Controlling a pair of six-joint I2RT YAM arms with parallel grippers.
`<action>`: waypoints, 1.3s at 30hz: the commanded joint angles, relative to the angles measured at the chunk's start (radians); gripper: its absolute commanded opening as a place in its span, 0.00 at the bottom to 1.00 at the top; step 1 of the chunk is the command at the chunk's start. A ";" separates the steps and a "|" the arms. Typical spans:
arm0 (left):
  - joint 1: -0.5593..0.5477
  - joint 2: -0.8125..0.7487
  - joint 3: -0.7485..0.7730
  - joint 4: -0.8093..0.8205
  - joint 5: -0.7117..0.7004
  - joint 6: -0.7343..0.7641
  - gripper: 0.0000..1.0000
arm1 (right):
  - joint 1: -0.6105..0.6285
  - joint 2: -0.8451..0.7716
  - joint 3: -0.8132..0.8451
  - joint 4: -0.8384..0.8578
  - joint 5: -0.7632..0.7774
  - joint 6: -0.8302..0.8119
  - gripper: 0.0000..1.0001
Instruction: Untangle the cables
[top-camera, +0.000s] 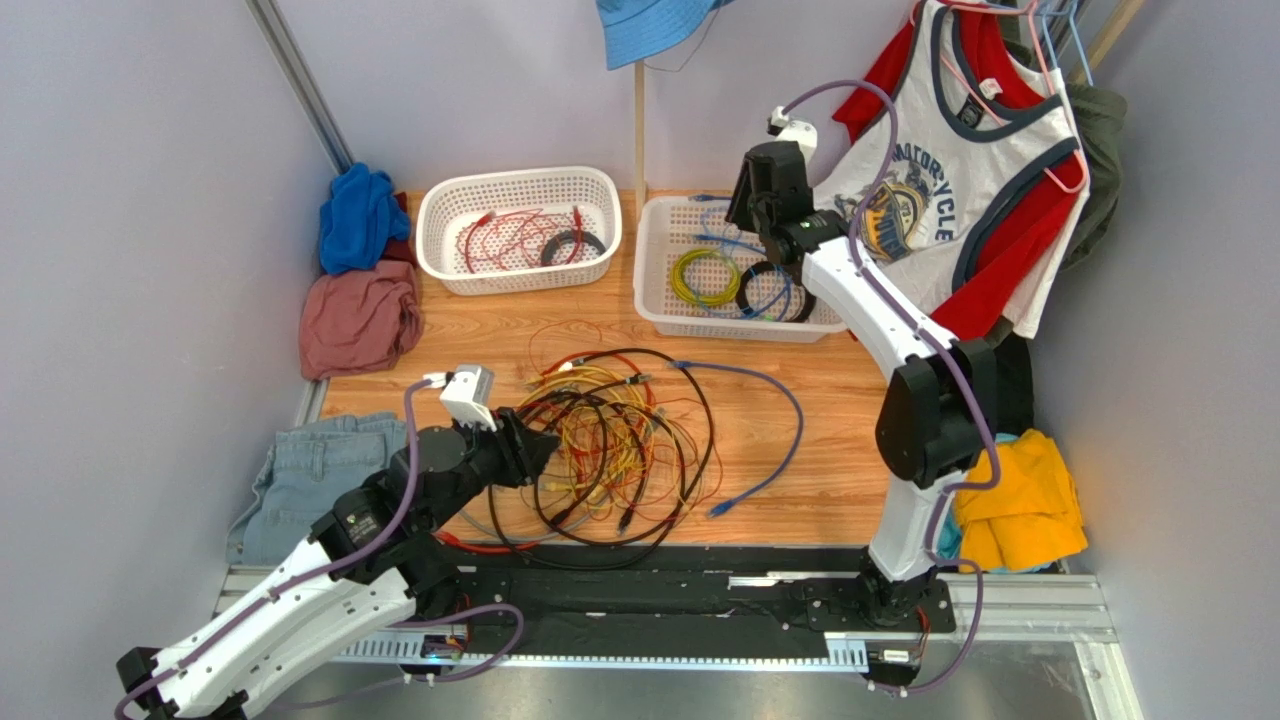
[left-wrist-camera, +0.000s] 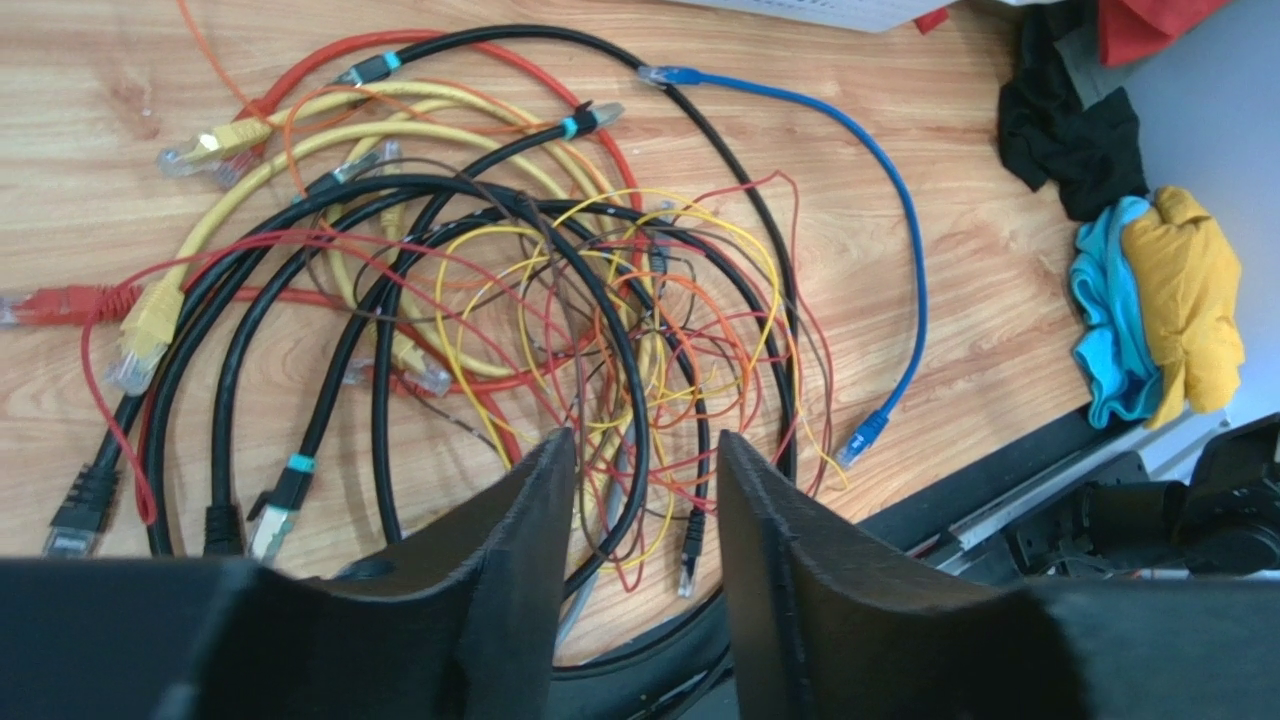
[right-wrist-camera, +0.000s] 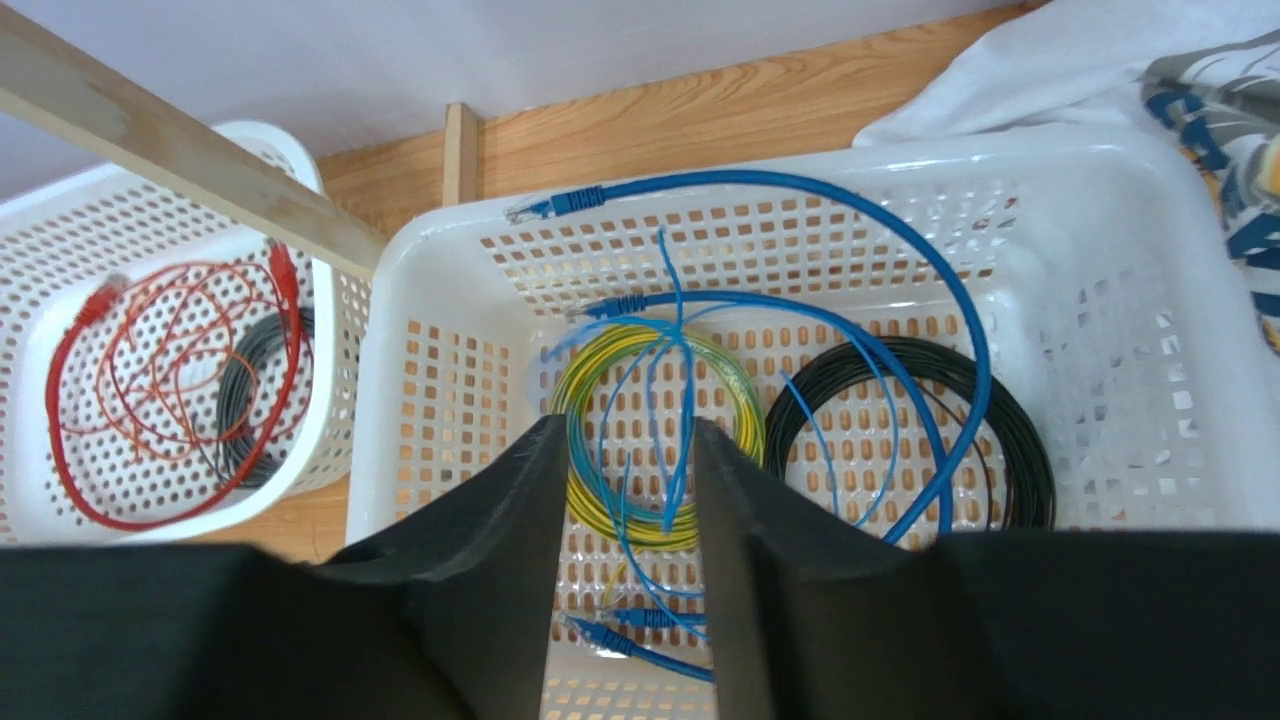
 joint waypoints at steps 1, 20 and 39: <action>0.001 -0.022 0.009 -0.050 -0.042 -0.011 0.52 | 0.005 -0.014 0.047 -0.069 -0.036 0.077 0.48; 0.001 0.168 -0.046 0.103 0.025 -0.082 0.49 | 0.430 -0.736 -0.906 0.174 -0.242 0.149 0.43; 0.027 0.217 -0.004 -0.058 -0.205 -0.226 0.86 | 0.487 -0.905 -1.176 0.105 0.113 0.252 0.45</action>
